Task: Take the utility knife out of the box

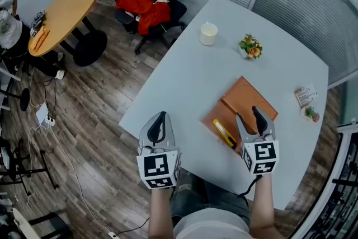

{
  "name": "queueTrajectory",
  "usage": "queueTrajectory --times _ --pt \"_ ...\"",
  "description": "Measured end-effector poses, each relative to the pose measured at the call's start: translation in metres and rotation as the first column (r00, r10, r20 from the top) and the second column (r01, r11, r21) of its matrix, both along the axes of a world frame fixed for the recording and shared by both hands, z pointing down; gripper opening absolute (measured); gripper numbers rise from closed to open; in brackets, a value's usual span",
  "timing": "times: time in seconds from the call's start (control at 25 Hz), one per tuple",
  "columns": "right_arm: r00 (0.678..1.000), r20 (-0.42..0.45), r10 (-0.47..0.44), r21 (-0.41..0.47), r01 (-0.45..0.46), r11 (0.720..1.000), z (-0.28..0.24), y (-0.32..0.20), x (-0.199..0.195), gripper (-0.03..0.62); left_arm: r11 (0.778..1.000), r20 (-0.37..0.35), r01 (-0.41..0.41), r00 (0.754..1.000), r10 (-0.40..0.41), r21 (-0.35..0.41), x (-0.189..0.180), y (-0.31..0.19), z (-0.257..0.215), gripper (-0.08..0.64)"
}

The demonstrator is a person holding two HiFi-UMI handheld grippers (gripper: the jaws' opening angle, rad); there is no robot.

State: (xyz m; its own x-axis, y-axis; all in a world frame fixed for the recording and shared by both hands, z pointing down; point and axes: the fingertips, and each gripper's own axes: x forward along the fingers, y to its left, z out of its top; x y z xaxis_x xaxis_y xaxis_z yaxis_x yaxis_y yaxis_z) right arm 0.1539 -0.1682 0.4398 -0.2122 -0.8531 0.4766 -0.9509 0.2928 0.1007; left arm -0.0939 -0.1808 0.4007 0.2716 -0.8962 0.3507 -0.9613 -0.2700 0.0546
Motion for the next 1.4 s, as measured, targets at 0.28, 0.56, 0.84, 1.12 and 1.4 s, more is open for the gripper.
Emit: queueTrajectory --times 0.28,0.56,0.84,1.12,1.4 --pt "0.996 -0.007 -0.088 -0.094 0.087 0.992 0.029 0.000 -0.005 0.244 0.999 -0.002 0.015 1.000 -0.015 -0.043 0.010 0.000 0.021 0.000" --pt "0.983 -0.009 -0.183 -0.194 0.178 0.965 0.058 0.005 -0.014 0.238 0.996 -0.010 0.018 1.000 -0.019 -0.092 0.016 0.003 0.042 0.000" --pt "0.969 -0.006 -0.245 -0.306 0.232 0.923 0.088 0.015 -0.024 0.236 0.992 0.002 0.011 1.000 -0.011 -0.127 0.018 0.006 0.056 0.000" --pt "0.962 -0.006 -0.272 -0.417 0.245 0.875 0.121 0.026 -0.026 0.238 0.988 0.006 0.004 1.000 -0.003 -0.157 0.021 0.010 0.071 0.000" --pt "0.955 -0.003 -0.298 -0.526 0.252 0.812 0.151 0.038 -0.024 0.241 0.982 0.003 0.007 1.000 -0.007 -0.189 0.022 0.016 0.085 0.000"
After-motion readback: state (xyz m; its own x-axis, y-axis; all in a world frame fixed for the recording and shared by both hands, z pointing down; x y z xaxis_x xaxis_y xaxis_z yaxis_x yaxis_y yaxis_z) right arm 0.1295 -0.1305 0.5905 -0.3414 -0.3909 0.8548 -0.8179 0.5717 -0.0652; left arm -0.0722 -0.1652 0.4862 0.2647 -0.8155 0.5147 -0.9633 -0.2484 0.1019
